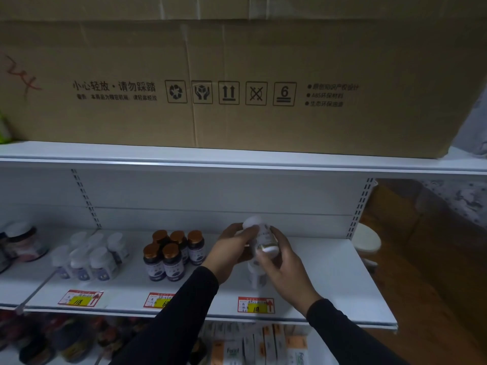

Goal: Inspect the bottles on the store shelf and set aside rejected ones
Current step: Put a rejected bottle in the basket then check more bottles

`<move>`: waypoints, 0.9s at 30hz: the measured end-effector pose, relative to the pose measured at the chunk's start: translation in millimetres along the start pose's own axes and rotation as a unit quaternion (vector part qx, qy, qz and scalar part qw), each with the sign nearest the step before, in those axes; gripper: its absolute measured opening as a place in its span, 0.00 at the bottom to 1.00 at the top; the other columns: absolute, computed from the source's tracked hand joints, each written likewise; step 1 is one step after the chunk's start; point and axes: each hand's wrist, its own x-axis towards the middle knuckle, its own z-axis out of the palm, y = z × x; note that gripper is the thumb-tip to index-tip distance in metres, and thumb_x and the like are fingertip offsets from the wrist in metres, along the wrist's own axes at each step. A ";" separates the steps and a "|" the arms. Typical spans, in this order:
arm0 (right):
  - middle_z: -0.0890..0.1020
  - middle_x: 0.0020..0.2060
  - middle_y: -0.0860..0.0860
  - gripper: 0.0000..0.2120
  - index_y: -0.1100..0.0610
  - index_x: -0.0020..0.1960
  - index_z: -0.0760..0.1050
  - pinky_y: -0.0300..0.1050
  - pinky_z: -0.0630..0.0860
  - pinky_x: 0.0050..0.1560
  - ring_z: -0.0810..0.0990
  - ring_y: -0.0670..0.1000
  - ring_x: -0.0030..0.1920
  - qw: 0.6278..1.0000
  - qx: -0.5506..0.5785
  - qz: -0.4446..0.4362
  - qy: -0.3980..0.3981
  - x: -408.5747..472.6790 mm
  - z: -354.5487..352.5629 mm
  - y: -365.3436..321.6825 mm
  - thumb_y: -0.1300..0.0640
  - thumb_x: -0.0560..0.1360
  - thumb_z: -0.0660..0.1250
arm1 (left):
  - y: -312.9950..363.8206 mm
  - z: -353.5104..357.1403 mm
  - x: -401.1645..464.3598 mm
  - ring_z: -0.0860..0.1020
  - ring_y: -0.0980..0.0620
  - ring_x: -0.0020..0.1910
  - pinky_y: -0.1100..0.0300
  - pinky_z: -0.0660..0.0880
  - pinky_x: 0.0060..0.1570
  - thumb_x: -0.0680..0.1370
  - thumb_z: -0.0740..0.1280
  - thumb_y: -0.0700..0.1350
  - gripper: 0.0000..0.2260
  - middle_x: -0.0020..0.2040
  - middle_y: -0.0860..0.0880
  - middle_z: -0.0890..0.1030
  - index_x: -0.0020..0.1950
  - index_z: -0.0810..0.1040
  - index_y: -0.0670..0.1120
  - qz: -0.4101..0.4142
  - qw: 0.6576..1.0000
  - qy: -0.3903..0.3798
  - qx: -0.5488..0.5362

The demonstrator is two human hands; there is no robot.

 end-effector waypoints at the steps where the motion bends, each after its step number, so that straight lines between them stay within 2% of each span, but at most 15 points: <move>1: 0.77 0.56 0.38 0.25 0.33 0.66 0.61 0.34 0.78 0.50 0.78 0.36 0.54 1.000 0.005 -0.005 -0.003 0.2 -0.7 -2.2 0.48 0.76 0.70 | 2.1 -0.2 -0.1 0.84 0.43 0.50 0.48 0.80 0.56 0.79 0.66 0.49 0.13 0.52 0.42 0.84 0.59 0.78 0.44 -0.011 1.000 -0.005 0.000; 4: 0.77 0.55 0.37 0.27 0.30 0.63 0.64 0.34 0.78 0.52 0.78 0.37 0.55 1.000 -0.005 -0.018 -0.011 0.4 -1.3 -5.5 0.47 0.72 0.74 | 4.9 -3.1 0.8 0.83 0.43 0.49 0.50 0.78 0.55 0.79 0.65 0.57 0.18 0.49 0.42 0.85 0.56 0.82 0.44 -0.071 0.997 -0.005 -0.009; 7: 0.78 0.55 0.43 0.35 0.36 0.71 0.61 0.40 0.79 0.53 0.80 0.41 0.51 0.999 -0.025 -0.020 -0.023 1.2 1.4 -4.0 0.40 0.69 0.73 | 2.9 -7.4 0.8 0.80 0.48 0.40 0.58 0.73 0.44 0.77 0.64 0.60 0.19 0.41 0.44 0.84 0.50 0.83 0.46 -0.115 0.993 0.027 -0.024; 10: 0.79 0.53 0.44 0.38 0.43 0.74 0.60 0.41 0.80 0.53 0.80 0.41 0.51 0.999 -0.033 -0.018 -0.028 2.8 3.9 -3.6 0.40 0.69 0.73 | 0.6 -10.9 1.6 0.79 0.49 0.40 0.59 0.70 0.43 0.77 0.63 0.62 0.19 0.42 0.45 0.83 0.51 0.82 0.47 -0.129 0.991 0.030 -0.030; 16: 0.79 0.53 0.42 0.37 0.42 0.74 0.60 0.40 0.79 0.54 0.79 0.41 0.52 0.999 -0.036 -0.025 -0.031 4.1 5.9 -2.5 0.40 0.70 0.72 | -0.6 -13.7 2.3 0.79 0.49 0.38 0.60 0.72 0.40 0.78 0.63 0.60 0.20 0.40 0.45 0.83 0.54 0.81 0.45 -0.123 0.991 0.023 -0.044; 18: 0.78 0.57 0.42 0.34 0.39 0.73 0.60 0.39 0.79 0.55 0.79 0.40 0.54 0.999 -0.030 -0.022 -0.034 5.2 6.4 -1.2 0.40 0.72 0.71 | -0.8 -15.6 3.7 0.82 0.43 0.46 0.54 0.79 0.48 0.77 0.66 0.58 0.21 0.47 0.42 0.85 0.57 0.82 0.42 -0.104 0.993 0.014 -0.056; 20: 0.77 0.59 0.41 0.31 0.36 0.72 0.59 0.40 0.78 0.57 0.79 0.39 0.56 0.999 -0.017 -0.013 -0.039 6.6 5.6 0.9 0.42 0.74 0.70 | 0.9 -18.2 3.4 0.82 0.40 0.53 0.47 0.78 0.58 0.78 0.68 0.53 0.18 0.52 0.41 0.85 0.60 0.80 0.41 -0.057 0.997 -0.005 -0.054; 22: 0.77 0.61 0.42 0.32 0.35 0.73 0.57 0.41 0.78 0.59 0.79 0.39 0.58 0.999 -0.007 -0.003 -0.044 8.1 3.5 2.8 0.43 0.75 0.69 | 5.2 -19.8 -0.9 0.83 0.44 0.54 0.50 0.79 0.56 0.77 0.70 0.45 0.12 0.53 0.45 0.85 0.60 0.79 0.45 0.015 0.999 -0.039 -0.027; 23: 0.77 0.62 0.41 0.33 0.36 0.74 0.56 0.41 0.78 0.59 0.78 0.39 0.58 0.999 -0.005 -0.001 -0.041 8.9 2.3 3.3 0.44 0.75 0.69 | 7.0 -20.0 -3.1 0.83 0.46 0.54 0.53 0.79 0.55 0.76 0.72 0.41 0.13 0.53 0.47 0.85 0.59 0.79 0.47 0.053 0.997 -0.053 -0.005; 25: 0.77 0.61 0.38 0.34 0.36 0.74 0.57 0.35 0.77 0.58 0.78 0.37 0.58 0.999 -0.007 -0.001 -0.033 10.5 0.2 4.0 0.48 0.74 0.71 | 7.1 -20.8 -4.7 0.82 0.51 0.56 0.57 0.79 0.55 0.71 0.75 0.37 0.19 0.55 0.50 0.84 0.60 0.80 0.49 0.118 0.989 -0.064 0.064; 27: 0.76 0.57 0.29 0.33 0.31 0.68 0.59 0.29 0.75 0.53 0.76 0.32 0.57 1.000 -0.009 0.004 -0.025 12.0 -2.1 4.1 0.51 0.73 0.73 | 5.6 -21.3 -5.7 0.80 0.55 0.57 0.60 0.79 0.54 0.67 0.78 0.37 0.24 0.56 0.53 0.83 0.60 0.79 0.49 0.156 0.979 -0.055 0.122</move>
